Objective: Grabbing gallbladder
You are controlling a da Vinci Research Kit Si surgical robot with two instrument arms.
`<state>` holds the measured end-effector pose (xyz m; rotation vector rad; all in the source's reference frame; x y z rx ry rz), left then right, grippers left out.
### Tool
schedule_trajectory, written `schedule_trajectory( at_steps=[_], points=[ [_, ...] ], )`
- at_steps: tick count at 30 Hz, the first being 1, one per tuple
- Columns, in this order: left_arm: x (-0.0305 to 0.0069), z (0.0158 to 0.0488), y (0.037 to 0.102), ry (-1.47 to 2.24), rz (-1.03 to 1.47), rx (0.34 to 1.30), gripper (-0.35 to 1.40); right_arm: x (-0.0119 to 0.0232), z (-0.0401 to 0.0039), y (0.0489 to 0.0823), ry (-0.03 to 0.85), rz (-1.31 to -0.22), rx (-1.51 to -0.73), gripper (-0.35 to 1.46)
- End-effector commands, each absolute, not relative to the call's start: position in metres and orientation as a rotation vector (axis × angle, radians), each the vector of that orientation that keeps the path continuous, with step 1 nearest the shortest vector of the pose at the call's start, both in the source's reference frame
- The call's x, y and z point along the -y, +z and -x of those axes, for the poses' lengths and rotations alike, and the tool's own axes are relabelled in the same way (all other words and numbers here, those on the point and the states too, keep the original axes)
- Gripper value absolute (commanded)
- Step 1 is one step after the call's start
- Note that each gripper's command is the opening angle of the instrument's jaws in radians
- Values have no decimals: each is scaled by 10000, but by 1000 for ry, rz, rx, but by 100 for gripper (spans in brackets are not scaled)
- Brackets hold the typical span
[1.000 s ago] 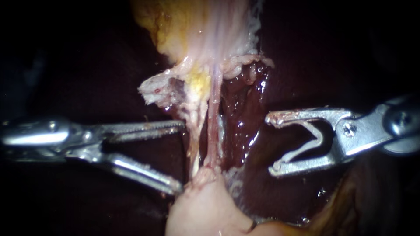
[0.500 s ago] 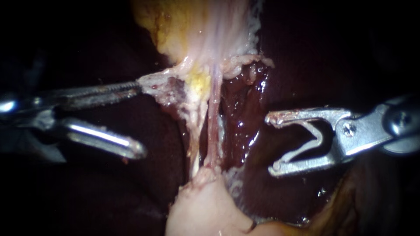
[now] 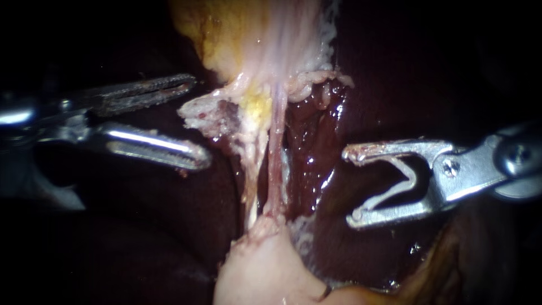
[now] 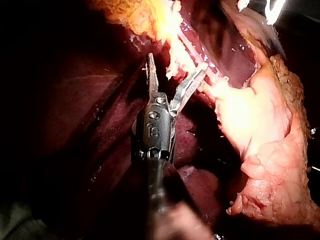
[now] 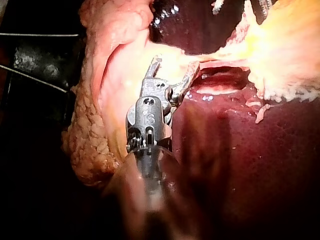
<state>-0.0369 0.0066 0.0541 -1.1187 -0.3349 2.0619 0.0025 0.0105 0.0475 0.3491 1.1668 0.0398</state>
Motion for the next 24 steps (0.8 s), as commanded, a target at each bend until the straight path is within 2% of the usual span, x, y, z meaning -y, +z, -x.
schedule_trajectory(
  at_steps=[1, 5, 7, 13, 15, 19, 24],
  points=[
    [-68, 372, 541, 2065, 1125, 334, 67, -105, -25, 475, 40, -349, -1167, 46],
    [-71, 379, 542, 2055, 1147, 325, 47, -105, -25, 475, 40, -349, -1167, 46],
    [-74, 379, 541, 2054, 1147, 326, 46, -105, -25, 475, 40, -349, -1167, 46],
    [-82, 377, 540, 2054, 1150, 326, 26, -105, -26, 475, 40, -349, -1167, 46],
    [-84, 376, 541, 2054, 1150, 327, 14, -105, -26, 475, 40, -349, -1167, 46],
    [-84, 373, 539, 2052, 1154, 329, -35, -105, -26, 474, 40, -349, -1167, 46],
    [-88, 366, 531, 2032, 1132, 355, -35, -104, -27, 474, 40, -349, -1167, 46]
  ],
)
